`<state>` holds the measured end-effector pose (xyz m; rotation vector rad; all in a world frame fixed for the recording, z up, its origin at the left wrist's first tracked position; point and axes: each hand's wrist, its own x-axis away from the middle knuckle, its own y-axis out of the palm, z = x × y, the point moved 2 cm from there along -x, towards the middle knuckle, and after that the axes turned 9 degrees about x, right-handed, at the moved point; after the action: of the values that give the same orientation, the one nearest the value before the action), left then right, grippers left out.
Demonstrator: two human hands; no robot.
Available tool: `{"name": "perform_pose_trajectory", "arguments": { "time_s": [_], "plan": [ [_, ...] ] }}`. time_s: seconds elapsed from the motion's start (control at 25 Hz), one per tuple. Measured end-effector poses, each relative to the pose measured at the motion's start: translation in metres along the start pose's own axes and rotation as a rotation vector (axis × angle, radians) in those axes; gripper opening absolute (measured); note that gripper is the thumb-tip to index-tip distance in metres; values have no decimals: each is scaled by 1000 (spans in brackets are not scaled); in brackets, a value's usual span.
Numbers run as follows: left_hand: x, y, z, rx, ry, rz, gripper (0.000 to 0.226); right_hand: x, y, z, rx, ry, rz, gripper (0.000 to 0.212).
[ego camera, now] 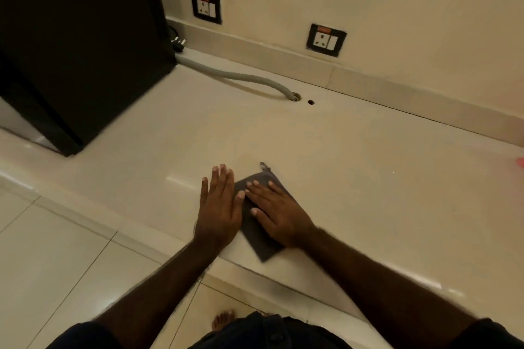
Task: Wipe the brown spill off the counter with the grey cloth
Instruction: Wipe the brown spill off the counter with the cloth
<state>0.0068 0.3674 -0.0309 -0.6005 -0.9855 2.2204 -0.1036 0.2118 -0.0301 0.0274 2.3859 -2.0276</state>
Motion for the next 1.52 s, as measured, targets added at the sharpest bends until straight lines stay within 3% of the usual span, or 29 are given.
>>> {"name": "perform_pose_trajectory", "arguments": {
  "time_s": [0.12, 0.2, 0.52, 0.72, 0.88, 1.2, 1.36, 1.52],
  "plan": [
    [-10, 35, 32, -205, 225, -242, 67, 46, 6, 5, 93, 169, 48, 60],
    [-11, 59, 52, -203, 320, -348, 65, 74, 6, 10, 97, 279, 27, 63],
    [-2, 152, 159, -216, 711, -583, 74, 222, 1, 21, 89, 863, -70, 73],
    [-6, 173, 198, -274, 896, -627, 72, 268, 4, 8, 109, 1040, -125, 88],
    [-41, 152, 174, -329, 818, -553, 65, 218, -3, 29, 66, 971, -105, 99],
    [-63, 44, 28, -348, 418, -321, 67, 62, -3, -2, 149, 507, -98, 93],
    [-18, 15, -14, -344, 302, -225, 67, 50, 15, -41, 164, 365, -85, 85],
    [9, 27, -1, -340, 290, -198, 67, 80, 15, -44, 176, 361, -69, 76]
  ]
}}
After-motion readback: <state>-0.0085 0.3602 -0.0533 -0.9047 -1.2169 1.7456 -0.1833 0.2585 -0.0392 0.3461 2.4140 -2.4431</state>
